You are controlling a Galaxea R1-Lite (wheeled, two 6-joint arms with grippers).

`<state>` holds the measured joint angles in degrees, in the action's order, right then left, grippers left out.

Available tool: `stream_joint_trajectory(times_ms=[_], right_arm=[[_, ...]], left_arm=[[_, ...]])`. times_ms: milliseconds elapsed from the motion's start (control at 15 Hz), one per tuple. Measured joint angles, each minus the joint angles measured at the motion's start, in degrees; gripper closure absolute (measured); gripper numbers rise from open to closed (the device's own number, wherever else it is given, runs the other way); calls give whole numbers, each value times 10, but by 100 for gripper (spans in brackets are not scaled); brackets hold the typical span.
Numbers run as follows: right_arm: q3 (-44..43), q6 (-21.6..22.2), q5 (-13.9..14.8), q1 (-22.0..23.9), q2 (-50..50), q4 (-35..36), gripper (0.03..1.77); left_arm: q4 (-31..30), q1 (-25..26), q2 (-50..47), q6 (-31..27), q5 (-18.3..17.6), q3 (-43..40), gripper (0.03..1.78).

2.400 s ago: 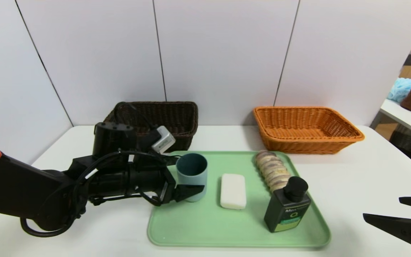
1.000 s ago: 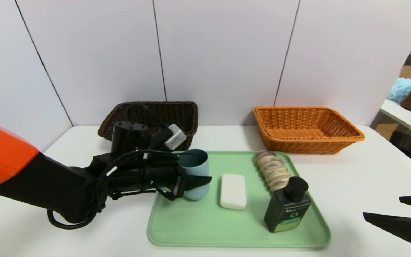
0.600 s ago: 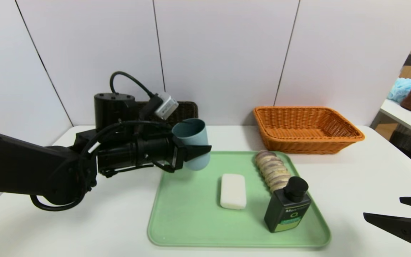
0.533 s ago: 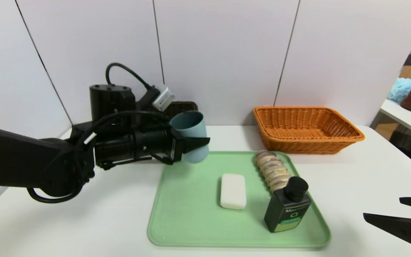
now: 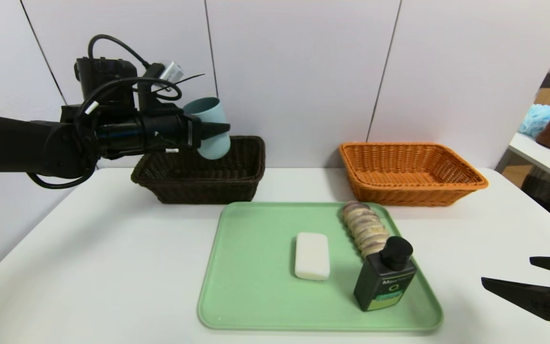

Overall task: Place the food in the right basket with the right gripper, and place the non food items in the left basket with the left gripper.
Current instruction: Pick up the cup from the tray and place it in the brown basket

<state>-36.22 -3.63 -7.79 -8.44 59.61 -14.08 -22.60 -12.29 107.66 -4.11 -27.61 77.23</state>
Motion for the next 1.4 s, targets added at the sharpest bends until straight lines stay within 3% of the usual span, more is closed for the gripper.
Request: stream_joint_trajectory(times_ms=[333, 733, 1000, 1400], right_arm=[[2, 0, 0, 0, 1, 1, 10], [6, 2, 2, 0, 0, 1, 10], [7, 1, 0, 0, 1, 3, 10], [7, 2, 1, 1, 1, 4, 10]], left_arm=[[69, 48, 89, -20, 0, 96, 67], [125, 55, 164, -20, 2, 170, 67], [123, 55, 191, -21, 2, 177, 67], [122, 57, 206, -18, 2, 182, 38]])
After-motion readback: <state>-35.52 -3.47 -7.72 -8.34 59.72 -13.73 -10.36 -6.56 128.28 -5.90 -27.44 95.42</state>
